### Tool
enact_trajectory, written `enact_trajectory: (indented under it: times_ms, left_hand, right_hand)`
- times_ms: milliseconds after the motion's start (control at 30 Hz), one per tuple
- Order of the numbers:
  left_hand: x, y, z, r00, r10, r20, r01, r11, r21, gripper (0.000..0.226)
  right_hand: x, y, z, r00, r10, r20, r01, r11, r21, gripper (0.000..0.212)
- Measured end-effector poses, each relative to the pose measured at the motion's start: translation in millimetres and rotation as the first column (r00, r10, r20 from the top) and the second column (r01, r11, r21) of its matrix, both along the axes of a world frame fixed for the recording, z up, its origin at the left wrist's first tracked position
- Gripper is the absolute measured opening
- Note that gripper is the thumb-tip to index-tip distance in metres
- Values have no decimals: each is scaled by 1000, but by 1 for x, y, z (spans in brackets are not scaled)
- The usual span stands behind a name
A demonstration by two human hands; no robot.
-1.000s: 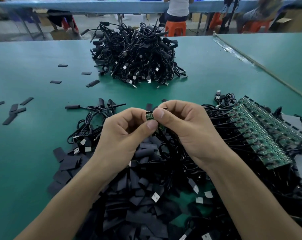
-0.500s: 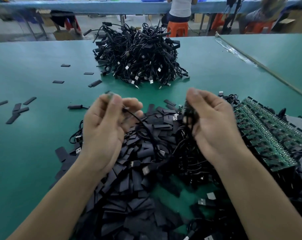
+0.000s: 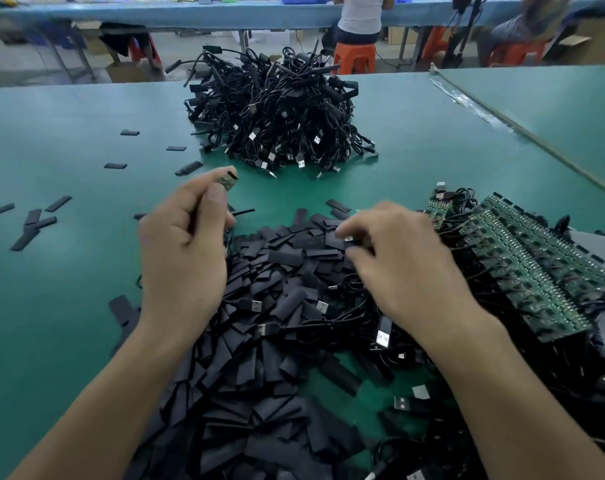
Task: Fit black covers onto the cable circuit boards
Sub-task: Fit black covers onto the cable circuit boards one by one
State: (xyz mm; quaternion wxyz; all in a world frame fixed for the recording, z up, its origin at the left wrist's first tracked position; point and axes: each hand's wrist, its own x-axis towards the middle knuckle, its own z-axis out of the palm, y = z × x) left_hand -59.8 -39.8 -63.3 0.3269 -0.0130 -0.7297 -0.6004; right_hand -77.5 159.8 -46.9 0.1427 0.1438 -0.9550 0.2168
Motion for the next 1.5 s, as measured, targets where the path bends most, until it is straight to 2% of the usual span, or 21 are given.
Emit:
enact_trajectory:
  times_ms: [100,200,333,500,667,867,1100,1167,1267,1400,1500]
  left_hand:
    - [-5,1,-9,985,-76,154,95,988,-118,32]
    - [-4,2,-16,966,-110,234,149,976,-158,29]
    - [-5,-1,-23,953,-77,294,134,975,-180,24]
    - [-4,2,-25,954,-44,296,113,969,-219,27]
    - [-3,3,-24,959,-38,281,94,977,-190,26]
    - [0,5,-21,960,-28,279,94,970,-223,28]
    - [-1,6,-22,961,-24,276,102,958,-269,33]
    - [-2,5,-23,960,-22,279,99,960,-263,33]
    - [-1,6,-23,960,-24,279,100,961,-259,34]
    - [-1,6,-22,958,-15,286,93,960,-263,33]
    - [-1,6,-22,956,-11,293,92,960,-264,32]
  right_hand:
    - [-2,-5,-18,993,1,119,-20,987,157,28]
    - [-6,-8,-32,983,-77,166,15,939,344,43]
    - [-5,-9,-40,983,-63,170,-16,903,429,45]
    - [-4,-12,-40,990,-82,112,43,949,312,32]
    - [-4,-15,-43,983,-145,111,106,948,300,38]
    - [-5,-15,-47,988,-135,77,107,952,285,30]
    - [-4,-16,-47,996,-83,18,78,977,198,17]
    - [-4,-16,-45,997,-75,6,74,989,127,14]
    - [-7,-15,-42,997,-79,24,78,996,31,10]
    - [-10,-9,-37,996,-37,80,45,993,-106,15]
    - [-11,-6,-38,994,-27,102,35,996,-77,7]
